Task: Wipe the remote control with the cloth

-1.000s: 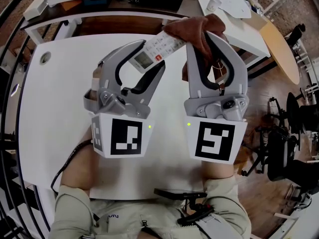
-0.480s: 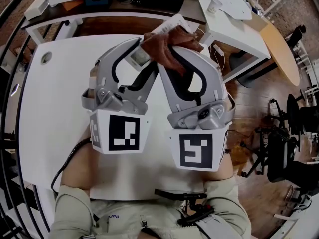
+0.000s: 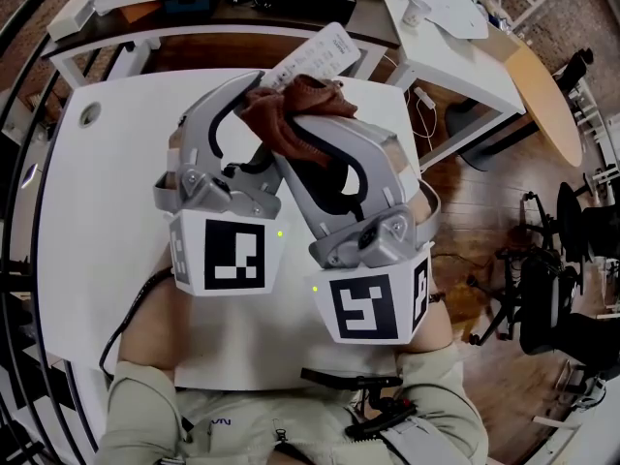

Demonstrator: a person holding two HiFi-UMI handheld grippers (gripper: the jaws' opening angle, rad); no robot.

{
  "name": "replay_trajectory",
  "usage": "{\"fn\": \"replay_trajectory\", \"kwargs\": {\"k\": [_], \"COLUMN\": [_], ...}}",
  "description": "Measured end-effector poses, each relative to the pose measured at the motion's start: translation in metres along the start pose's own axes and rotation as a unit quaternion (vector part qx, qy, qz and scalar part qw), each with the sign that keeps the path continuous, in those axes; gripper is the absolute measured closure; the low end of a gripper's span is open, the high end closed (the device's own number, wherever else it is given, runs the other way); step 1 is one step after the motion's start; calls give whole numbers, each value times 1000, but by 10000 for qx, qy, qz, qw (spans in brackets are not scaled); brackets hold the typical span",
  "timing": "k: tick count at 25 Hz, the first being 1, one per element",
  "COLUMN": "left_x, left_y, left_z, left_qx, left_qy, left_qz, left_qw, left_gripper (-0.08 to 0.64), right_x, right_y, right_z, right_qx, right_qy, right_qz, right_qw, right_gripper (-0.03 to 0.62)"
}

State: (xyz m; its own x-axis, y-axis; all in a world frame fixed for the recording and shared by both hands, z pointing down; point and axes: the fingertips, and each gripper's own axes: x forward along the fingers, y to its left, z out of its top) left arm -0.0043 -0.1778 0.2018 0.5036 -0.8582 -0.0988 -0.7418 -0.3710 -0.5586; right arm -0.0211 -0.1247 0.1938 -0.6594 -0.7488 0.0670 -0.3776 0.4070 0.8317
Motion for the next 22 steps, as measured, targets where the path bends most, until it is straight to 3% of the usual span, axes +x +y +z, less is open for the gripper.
{"fn": "replay_trajectory", "kwargs": {"k": [6, 12, 17, 22], "left_x": [0, -1, 0, -1], "left_y": [-1, -11, -21, -33], "left_z": [0, 4, 6, 10], "left_qx": [40, 197, 344, 701], "left_qy": [-27, -76, -106, -148], "left_qz": [12, -83, -173, -200], "left_qw": [10000, 9997, 9992, 9972], "left_gripper": [318, 318, 318, 318], "right_x": [-5, -23, -42, -47], "right_y": [-14, -65, -106, -118], "right_z": [0, -20, -44, -55], "right_qx": [152, 451, 732, 751], "right_qy": [-74, 149, 367, 463], "right_qz": [-173, -1120, -2020, -2315], "right_qw": [9997, 9926, 9760, 9688], "right_gripper": [515, 515, 515, 515]}}
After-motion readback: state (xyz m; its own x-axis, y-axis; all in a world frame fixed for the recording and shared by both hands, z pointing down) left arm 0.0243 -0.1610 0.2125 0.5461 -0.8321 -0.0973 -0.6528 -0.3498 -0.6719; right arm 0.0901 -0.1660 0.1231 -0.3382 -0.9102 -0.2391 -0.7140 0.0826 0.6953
